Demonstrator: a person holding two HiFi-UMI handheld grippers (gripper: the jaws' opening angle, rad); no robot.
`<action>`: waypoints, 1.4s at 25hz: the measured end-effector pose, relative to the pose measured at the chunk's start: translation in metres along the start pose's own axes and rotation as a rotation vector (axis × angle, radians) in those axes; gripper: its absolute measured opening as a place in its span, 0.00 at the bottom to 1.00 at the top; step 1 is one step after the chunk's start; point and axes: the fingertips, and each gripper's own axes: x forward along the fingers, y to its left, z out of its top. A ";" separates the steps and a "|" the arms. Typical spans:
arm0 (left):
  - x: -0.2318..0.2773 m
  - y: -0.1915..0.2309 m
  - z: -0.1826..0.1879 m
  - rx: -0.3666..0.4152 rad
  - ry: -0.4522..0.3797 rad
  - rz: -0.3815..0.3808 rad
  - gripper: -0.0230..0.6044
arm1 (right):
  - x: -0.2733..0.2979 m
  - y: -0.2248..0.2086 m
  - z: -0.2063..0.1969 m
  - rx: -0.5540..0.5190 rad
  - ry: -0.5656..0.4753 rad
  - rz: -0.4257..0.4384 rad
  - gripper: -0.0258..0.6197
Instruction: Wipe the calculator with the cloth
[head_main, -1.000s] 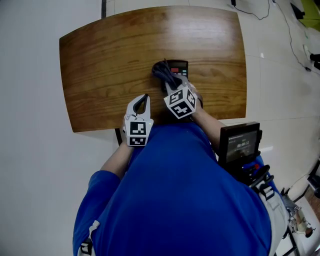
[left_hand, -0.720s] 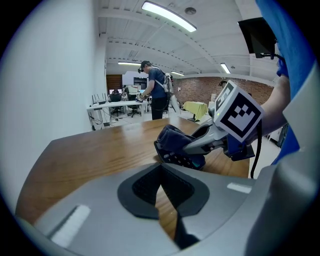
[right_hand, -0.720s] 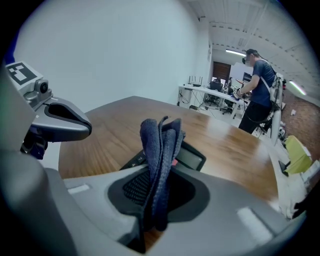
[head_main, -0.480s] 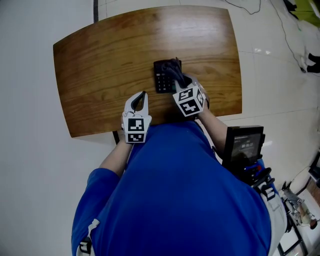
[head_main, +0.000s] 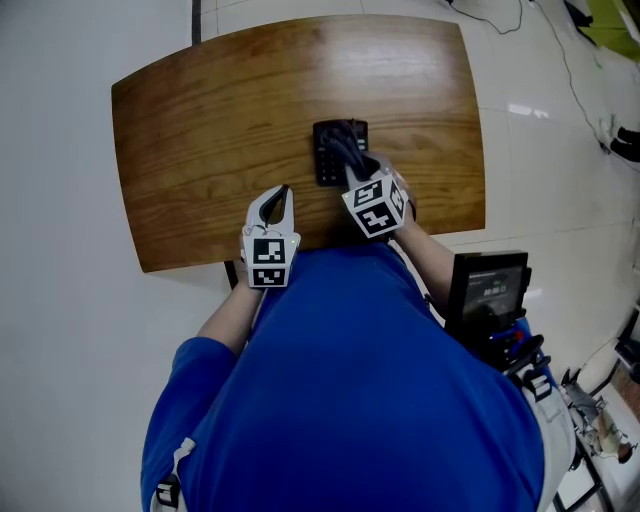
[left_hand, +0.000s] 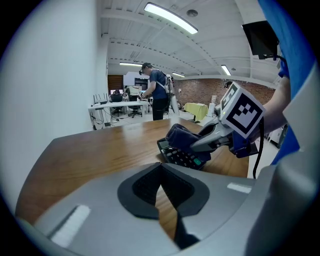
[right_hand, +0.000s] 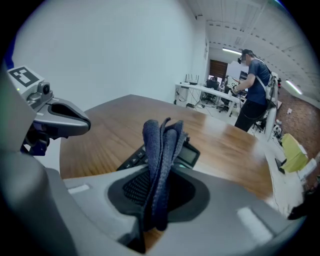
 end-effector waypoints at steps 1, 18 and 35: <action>-0.002 0.001 0.000 0.000 0.001 0.006 0.05 | 0.000 0.007 0.003 -0.014 -0.008 0.015 0.15; -0.013 -0.003 -0.002 -0.003 0.034 0.004 0.05 | 0.008 0.038 0.009 -0.039 -0.003 0.081 0.15; 0.019 -0.010 0.000 0.008 0.025 -0.069 0.05 | 0.002 -0.031 -0.042 0.090 0.099 -0.063 0.15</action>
